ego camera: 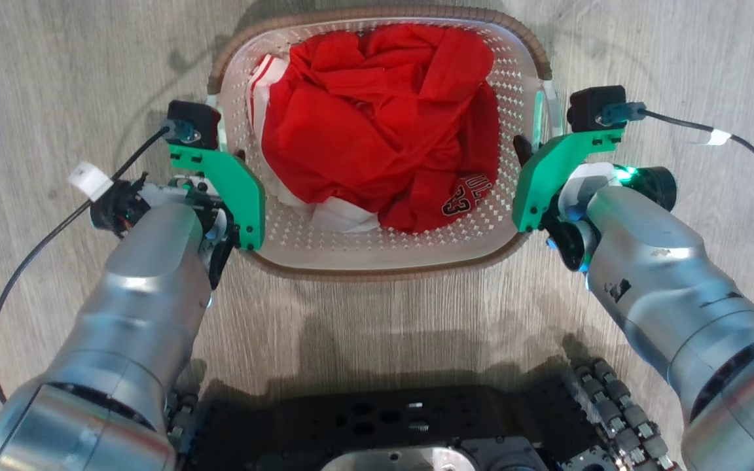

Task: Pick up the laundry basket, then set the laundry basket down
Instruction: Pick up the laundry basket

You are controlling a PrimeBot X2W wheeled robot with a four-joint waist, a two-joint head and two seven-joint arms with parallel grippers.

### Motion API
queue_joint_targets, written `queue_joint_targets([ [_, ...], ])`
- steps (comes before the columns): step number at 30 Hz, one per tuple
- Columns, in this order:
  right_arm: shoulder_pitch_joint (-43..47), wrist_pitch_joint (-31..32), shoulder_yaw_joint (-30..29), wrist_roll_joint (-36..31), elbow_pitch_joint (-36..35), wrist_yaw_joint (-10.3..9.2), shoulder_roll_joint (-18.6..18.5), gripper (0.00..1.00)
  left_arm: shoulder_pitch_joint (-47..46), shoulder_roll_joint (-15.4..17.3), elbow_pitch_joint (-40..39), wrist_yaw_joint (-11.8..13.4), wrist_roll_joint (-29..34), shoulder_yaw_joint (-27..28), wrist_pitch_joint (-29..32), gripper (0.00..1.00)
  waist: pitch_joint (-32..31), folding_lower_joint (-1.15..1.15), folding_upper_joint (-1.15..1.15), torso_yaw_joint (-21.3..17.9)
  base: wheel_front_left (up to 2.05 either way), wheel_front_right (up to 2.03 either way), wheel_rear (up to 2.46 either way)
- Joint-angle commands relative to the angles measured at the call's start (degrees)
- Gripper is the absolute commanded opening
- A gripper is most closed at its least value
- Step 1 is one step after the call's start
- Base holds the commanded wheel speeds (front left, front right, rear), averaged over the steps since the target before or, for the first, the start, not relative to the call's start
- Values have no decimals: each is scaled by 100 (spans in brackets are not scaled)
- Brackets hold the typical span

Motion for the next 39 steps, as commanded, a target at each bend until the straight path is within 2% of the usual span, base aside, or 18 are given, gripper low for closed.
queue_joint_targets([
  [1, 328, -35, 103, 9, 11, -3, 78, 0, 187, 170, 15, -19, 7, -1, 46, 0, -70, -1, 0, 1, 0, 0, 0],
  [10, 526, 244, 331, 95, 25, -3, 78, 0, 459, 170, 15, -137, 48, -216, 271, 0, -700, -1, 0, -18, 0, 0, 0],
  [22, 1139, 1376, 642, 337, 33, -3, 78, 0, 1043, 171, 15, -285, 171, -694, 768, 0, -2241, -1, 0, 1, 0, 0, 0],
  [23, 1266, 1533, 684, 390, 6, -3, 78, 0, 1179, 171, -12, -309, 102, -777, 875, 0, -2577, -1, 0, 21, 0, 0, 0],
  [27, 1479, 1796, 774, 468, -29, -3, 78, 0, 1450, 170, -123, -332, -65, -962, 1113, 0, -3198, -1, 0, 56, 0, 0, 0],
  [39, 1981, 2337, 1058, 635, -208, -3, 76, 0, 2174, 193, -728, -337, -885, -1998, 2156, 0, -4750, -1, 0, 168, 0, 0, 0],
])
